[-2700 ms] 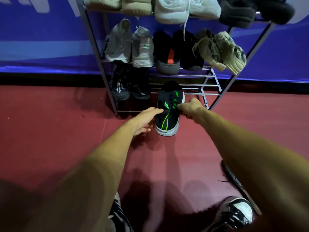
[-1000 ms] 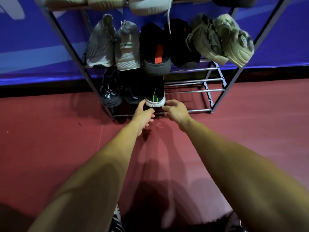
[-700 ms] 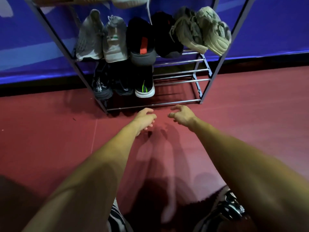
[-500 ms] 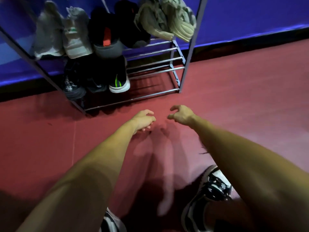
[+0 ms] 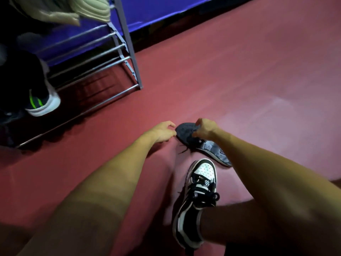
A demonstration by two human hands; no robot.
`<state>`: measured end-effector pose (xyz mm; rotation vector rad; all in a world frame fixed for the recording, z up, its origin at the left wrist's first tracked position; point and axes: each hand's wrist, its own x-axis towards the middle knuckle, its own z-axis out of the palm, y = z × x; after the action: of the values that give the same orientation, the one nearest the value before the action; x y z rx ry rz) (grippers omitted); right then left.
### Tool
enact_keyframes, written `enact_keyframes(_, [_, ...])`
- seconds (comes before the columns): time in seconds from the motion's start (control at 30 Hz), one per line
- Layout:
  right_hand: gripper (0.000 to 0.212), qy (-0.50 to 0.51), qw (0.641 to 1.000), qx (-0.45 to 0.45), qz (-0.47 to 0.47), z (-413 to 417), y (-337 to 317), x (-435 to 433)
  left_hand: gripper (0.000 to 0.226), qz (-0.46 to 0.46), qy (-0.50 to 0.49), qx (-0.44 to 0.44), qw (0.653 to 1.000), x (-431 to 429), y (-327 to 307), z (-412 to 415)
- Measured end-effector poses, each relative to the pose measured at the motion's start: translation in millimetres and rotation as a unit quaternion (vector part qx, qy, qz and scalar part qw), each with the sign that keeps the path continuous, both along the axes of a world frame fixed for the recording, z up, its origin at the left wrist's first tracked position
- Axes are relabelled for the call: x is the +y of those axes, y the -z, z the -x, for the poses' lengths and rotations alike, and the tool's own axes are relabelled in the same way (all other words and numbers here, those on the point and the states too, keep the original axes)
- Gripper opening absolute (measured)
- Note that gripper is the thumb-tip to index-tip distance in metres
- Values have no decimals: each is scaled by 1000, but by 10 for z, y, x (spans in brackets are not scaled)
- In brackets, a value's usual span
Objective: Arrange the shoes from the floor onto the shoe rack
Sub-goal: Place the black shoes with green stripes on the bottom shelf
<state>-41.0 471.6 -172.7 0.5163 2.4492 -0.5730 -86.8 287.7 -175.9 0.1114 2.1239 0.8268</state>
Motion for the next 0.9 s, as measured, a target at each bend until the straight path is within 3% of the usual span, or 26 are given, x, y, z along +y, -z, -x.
enact_keyframes(0.17, [53, 23, 999, -23, -24, -117, 201, 296, 49, 31, 51, -14, 998, 285, 274, -87])
enact_keyframes(0.43, [55, 59, 996, -66, -27, -131, 427, 465, 48, 43, 0, -31, 999, 506, 587, -145])
enact_keyframes(0.57, [45, 67, 997, -32, -16, -118, 357, 425, 47, 23, -56, -56, 997, 486, 618, -142])
enact_keyframes(0.8, [36, 92, 992, 72, 40, 82, 83, -21, 59, -8, -133, -15, 991, 96, 357, -16])
enact_keyframes(0.9, [36, 80, 989, 102, 68, 205, -110, -353, 61, -9, -180, 42, 983, -196, 92, 35])
